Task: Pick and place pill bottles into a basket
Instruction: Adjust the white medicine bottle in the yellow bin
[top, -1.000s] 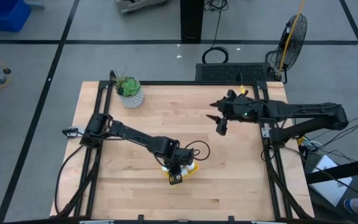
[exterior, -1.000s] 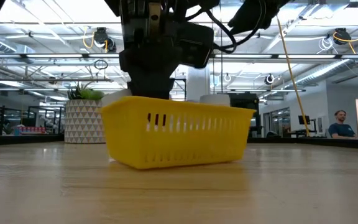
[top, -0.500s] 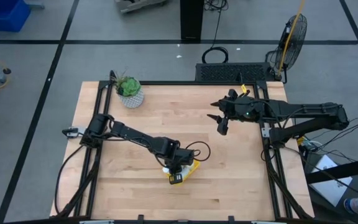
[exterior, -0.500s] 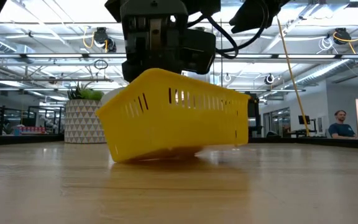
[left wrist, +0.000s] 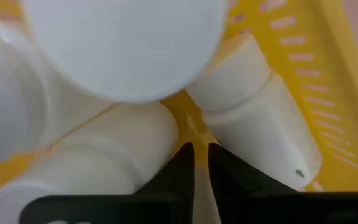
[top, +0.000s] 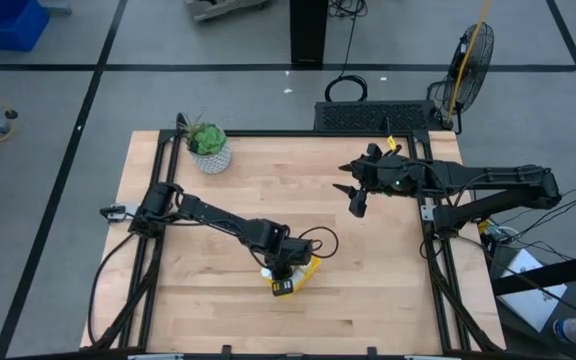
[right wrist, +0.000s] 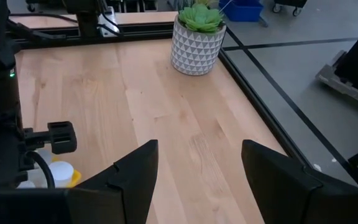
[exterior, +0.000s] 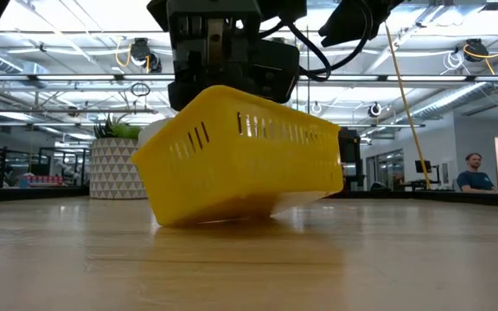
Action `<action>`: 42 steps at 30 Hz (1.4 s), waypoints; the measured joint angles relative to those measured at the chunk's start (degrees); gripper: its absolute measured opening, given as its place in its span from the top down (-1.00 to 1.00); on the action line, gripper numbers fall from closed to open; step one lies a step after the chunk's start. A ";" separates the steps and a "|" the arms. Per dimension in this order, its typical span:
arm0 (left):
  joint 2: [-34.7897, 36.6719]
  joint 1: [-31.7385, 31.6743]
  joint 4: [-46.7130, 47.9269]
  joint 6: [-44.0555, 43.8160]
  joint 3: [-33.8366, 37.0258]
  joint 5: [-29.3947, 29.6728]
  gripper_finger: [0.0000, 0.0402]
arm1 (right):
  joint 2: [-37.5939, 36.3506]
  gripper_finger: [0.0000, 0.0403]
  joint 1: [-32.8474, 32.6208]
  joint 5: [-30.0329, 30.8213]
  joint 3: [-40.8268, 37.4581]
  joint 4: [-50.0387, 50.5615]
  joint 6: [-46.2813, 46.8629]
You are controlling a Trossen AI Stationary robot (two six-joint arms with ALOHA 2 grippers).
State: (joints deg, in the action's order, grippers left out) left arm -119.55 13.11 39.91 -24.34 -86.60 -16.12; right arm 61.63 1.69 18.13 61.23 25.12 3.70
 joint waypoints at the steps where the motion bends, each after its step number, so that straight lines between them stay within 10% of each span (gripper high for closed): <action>1: 0.00 0.03 -0.06 0.00 -0.02 -0.14 0.70 | 0.00 -0.11 0.00 0.00 0.00 0.00 0.00; 42: -0.33 0.10 14.42 -0.11 -9.07 11.89 0.57 | 0.90 -0.11 0.11 0.00 -0.02 -0.46 -0.07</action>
State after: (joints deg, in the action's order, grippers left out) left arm -119.87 13.21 54.33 -24.45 -95.66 -4.23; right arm 62.52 1.80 18.13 61.21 24.67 3.64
